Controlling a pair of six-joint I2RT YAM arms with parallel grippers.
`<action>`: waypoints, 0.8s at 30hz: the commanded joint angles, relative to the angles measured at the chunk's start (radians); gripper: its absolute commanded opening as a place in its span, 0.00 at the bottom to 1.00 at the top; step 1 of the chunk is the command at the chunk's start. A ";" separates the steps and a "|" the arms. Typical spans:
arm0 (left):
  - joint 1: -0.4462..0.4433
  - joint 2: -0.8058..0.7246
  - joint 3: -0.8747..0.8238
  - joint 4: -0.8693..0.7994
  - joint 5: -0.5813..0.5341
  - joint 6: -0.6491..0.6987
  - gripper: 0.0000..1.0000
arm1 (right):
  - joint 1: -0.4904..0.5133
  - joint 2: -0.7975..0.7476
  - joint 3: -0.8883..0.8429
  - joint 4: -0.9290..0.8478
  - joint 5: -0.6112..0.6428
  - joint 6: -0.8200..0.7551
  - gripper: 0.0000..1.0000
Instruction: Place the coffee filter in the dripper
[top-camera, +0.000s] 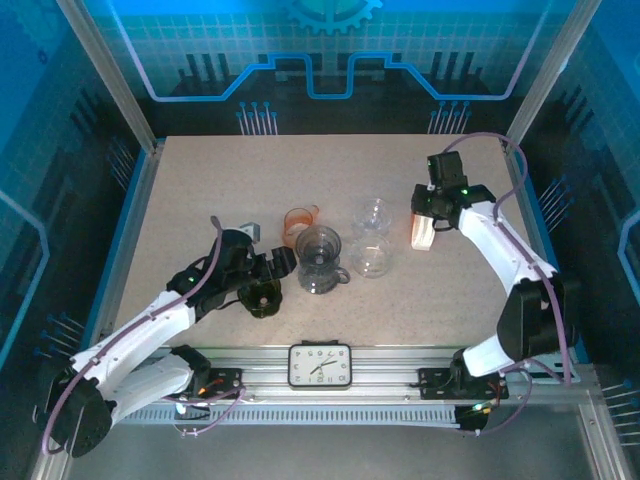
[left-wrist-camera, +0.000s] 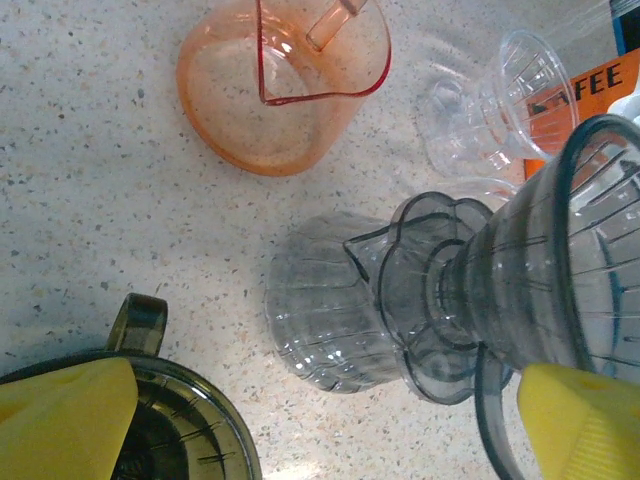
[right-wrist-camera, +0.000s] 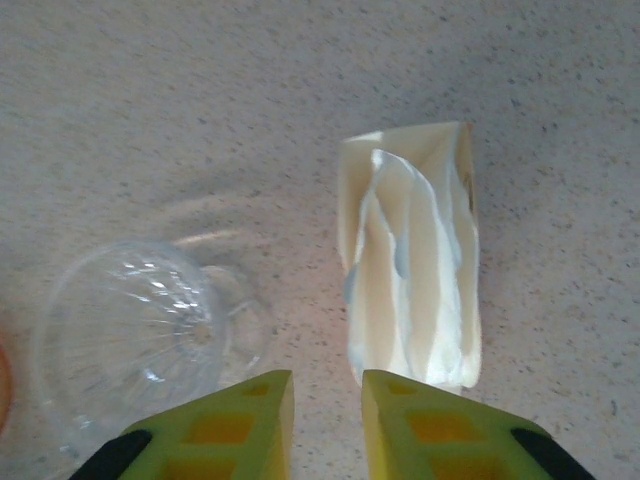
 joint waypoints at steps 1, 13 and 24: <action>0.006 -0.024 -0.020 0.029 0.007 -0.013 0.99 | 0.005 0.056 0.051 -0.097 0.060 -0.008 0.26; 0.007 -0.025 -0.028 0.037 0.015 0.012 0.99 | 0.040 0.159 0.094 -0.057 0.088 0.050 0.29; 0.007 -0.022 -0.030 0.043 0.013 0.014 0.99 | 0.036 0.242 0.156 -0.066 0.117 0.045 0.25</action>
